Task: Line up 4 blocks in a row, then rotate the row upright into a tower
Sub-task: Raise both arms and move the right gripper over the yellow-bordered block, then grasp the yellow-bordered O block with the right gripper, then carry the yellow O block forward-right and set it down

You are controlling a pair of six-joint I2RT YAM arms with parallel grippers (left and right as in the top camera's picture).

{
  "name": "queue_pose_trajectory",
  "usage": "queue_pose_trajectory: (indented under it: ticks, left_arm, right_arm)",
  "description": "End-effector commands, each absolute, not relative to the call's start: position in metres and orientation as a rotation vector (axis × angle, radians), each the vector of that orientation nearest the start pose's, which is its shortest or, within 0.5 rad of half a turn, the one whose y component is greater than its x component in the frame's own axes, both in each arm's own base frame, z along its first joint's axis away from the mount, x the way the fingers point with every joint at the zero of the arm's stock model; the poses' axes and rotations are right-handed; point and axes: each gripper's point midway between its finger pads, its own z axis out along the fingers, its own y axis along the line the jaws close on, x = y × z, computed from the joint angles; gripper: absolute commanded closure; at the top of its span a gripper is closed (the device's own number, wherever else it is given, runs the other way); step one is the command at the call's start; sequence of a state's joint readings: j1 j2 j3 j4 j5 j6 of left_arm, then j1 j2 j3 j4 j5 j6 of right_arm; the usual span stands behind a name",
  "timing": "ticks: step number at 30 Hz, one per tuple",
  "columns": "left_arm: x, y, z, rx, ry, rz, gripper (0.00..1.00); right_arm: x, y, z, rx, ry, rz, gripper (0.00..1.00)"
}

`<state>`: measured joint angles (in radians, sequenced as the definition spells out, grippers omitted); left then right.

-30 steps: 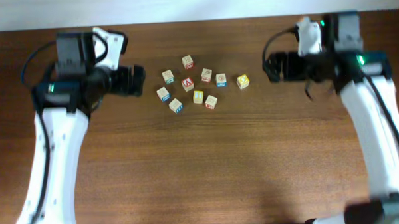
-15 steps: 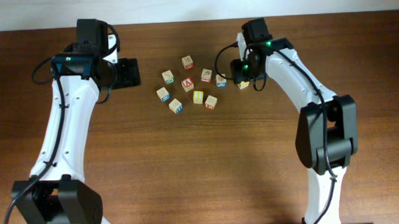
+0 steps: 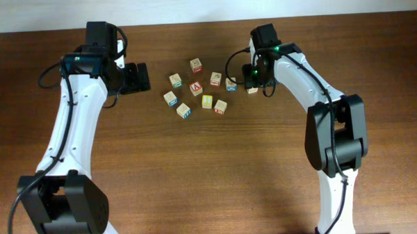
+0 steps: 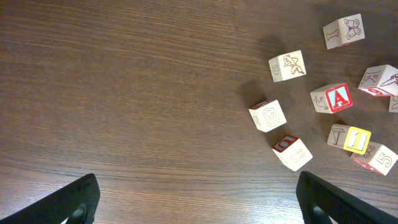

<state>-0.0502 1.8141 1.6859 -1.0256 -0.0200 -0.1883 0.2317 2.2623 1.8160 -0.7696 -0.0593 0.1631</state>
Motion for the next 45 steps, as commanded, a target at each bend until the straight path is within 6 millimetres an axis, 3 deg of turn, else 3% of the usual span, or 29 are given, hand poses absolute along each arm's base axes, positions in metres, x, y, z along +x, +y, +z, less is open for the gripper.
queue_pose_trajectory:
  ticks: [1, 6, 11, 14, 17, 20, 23, 26, 28, 29, 32, 33, 35, 40, 45]
  left_arm:
    - [0.437, -0.017, 0.177, -0.207, 2.704, -0.028, 0.01]
    - [0.436, -0.017, 0.177, -0.207, 2.708, -0.028, 0.01]
    - [0.436, -0.017, 0.177, -0.207, 2.707, -0.028, 0.01]
    - [0.436, -0.017, 0.177, -0.208, 2.707, -0.027, 0.01]
    - [0.436, -0.017, 0.177, -0.207, 2.707, -0.028, 0.01]
    - [0.436, -0.017, 0.177, -0.207, 2.707, -0.028, 0.01]
    - [0.436, -0.017, 0.177, -0.208, 2.707, -0.027, 0.01]
    - [0.436, -0.017, 0.177, -0.207, 2.707, -0.028, 0.01]
    - [0.436, -0.017, 0.177, -0.208, 2.707, -0.027, 0.01]
    - [0.436, -0.017, 0.177, -0.208, 2.707, -0.027, 0.01]
    - [0.436, -0.017, 0.177, -0.208, 2.707, -0.027, 0.01]
    - [0.436, -0.017, 0.177, -0.208, 2.707, -0.027, 0.01]
    - [0.436, -0.017, 0.177, -0.208, 2.707, -0.027, 0.01]
    - [0.436, -0.017, 0.177, -0.208, 2.707, -0.027, 0.01]
    - [0.436, -0.017, 0.177, -0.208, 2.707, -0.027, 0.01]
  right_arm:
    - [0.506, 0.125, 0.020, -0.024, 2.824, 0.160, 0.53]
    - [0.505, 0.125, 0.017, -0.024, 2.830, 0.158, 0.60]
    - [0.493, 0.123, 0.012, -0.024, 2.882, 0.150, 0.83]
    - [0.459, 0.129, 0.031, -0.027, 3.024, 0.234, 0.87]
    - [0.404, 0.147, 0.042, -0.006, 3.241, 0.444, 0.89]
    - [0.360, 0.156, 0.047, -0.045, 3.410, 0.401, 0.91]
    - [0.348, 0.166, 0.054, -0.104, 3.427, 0.370, 0.95]
    - [0.352, 0.162, 0.096, -0.070, 3.266, 0.139, 0.96]
    - [0.338, 0.161, 0.136, -0.083, 3.113, 0.168, 0.90]
    - [0.328, 0.158, 0.137, -0.078, 3.072, 0.192, 0.91]
    - [0.299, 0.146, 0.103, -0.019, 3.001, 0.235, 0.91]
    - [0.290, 0.142, 0.067, -0.019, 3.001, 0.234, 0.90]
    - [0.287, 0.135, 0.034, -0.013, 3.029, 0.177, 0.90]
    - [0.294, 0.128, 0.013, -0.005, 3.041, 0.087, 0.88]
    - [0.295, 0.129, 0.013, -0.006, 3.051, 0.082, 0.52]
